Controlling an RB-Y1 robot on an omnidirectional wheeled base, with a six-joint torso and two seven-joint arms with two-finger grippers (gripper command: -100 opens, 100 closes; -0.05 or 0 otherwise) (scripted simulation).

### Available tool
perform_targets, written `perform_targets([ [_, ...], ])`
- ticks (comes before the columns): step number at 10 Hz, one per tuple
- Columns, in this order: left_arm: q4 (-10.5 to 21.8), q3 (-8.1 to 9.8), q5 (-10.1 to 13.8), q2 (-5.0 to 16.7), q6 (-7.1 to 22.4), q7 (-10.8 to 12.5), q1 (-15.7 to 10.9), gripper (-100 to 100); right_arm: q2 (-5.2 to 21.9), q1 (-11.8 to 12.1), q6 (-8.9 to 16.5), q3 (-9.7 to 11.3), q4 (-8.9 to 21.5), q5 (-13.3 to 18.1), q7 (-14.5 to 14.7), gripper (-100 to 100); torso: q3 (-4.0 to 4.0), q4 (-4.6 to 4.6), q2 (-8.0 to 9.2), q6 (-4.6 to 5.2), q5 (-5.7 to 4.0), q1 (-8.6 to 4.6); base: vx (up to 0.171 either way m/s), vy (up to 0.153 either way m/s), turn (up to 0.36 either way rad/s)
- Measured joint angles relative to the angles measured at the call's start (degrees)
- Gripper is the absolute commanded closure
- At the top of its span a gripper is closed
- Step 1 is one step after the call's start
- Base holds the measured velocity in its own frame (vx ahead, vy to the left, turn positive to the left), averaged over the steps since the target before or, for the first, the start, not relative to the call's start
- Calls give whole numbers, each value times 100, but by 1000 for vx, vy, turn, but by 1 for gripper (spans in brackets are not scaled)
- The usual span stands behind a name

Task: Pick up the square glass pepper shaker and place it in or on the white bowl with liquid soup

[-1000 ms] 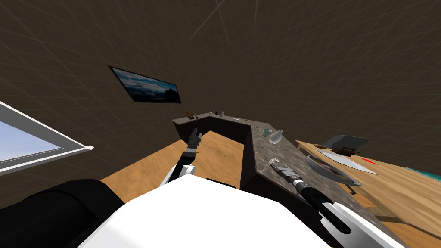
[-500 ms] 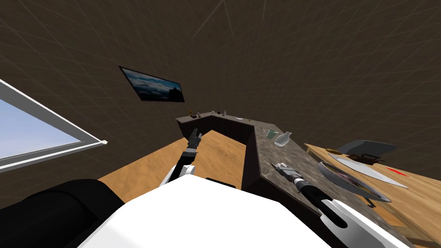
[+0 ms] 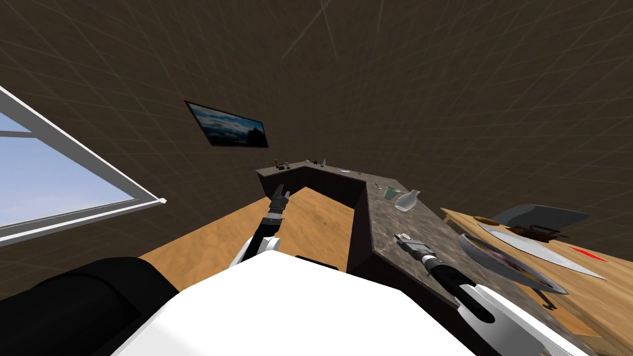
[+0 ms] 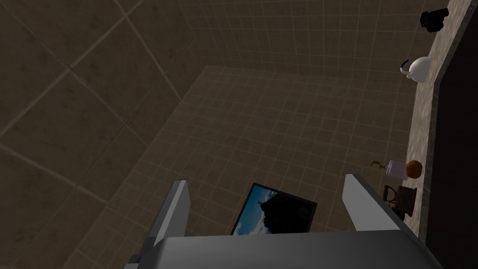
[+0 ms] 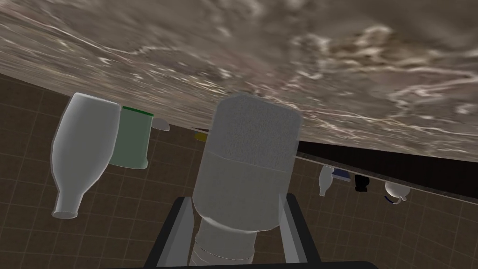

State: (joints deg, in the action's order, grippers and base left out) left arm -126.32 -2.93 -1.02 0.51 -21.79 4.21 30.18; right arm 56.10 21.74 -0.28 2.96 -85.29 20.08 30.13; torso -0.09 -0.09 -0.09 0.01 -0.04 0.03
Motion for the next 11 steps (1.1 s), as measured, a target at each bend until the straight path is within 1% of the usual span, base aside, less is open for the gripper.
perform_targets([
  [1,0,0,0,0,0,0,0,0,0,0,0,0,0,0,0,100,-1,0,-1,0,0,1,0,0,0],
  [2,0,0,0,0,0,0,0,0,0,0,0,1,0,0,0,0,-1,0,-2,0,0,1,0,0,0],
  [3,0,0,0,0,0,0,0,0,0,0,-1,1,0,0,0,100,-1,0,-2,0,0,1,43,22,-239],
  [4,0,1,0,0,0,0,2,0,29,54,-38,1,-70,7,14,100,-4,-3,-7,16,1,7,81,32,-291],
  [5,0,0,0,0,0,0,2,0,70,185,-54,-16,-227,9,28,100,-9,-4,-16,12,2,11,34,17,-64],
  [6,0,0,0,0,0,0,0,0,75,205,-53,-18,-244,10,33,0,-8,-3,-14,-2,-1,6,0,0,0],
  [7,0,0,0,0,0,0,0,0,75,203,-52,-18,-241,10,33,100,-5,-2,-9,-1,-2,1,-113,-21,-122],
  [8,0,0,0,0,0,0,-1,0,108,159,-70,50,-247,-91,-11,100,11,-11,36,22,-20,-13,-164,-26,-107],
  [9,0,0,0,0,0,0,-2,0,149,221,-39,90,-378,-200,-70,100,24,-21,74,42,-46,-27,-209,-48,-164],
  [10,0,0,0,0,0,0,-2,0,187,233,-92,159,-398,-352,-142,100,33,-39,110,73,-77,-58,-211,-132,-140],
  [11,0,0,0,0,0,0,-2,0,155,200,-164,269,-359,-464,-188,100,33,-57,128,95,-111,-114,-177,-158,-108],
])
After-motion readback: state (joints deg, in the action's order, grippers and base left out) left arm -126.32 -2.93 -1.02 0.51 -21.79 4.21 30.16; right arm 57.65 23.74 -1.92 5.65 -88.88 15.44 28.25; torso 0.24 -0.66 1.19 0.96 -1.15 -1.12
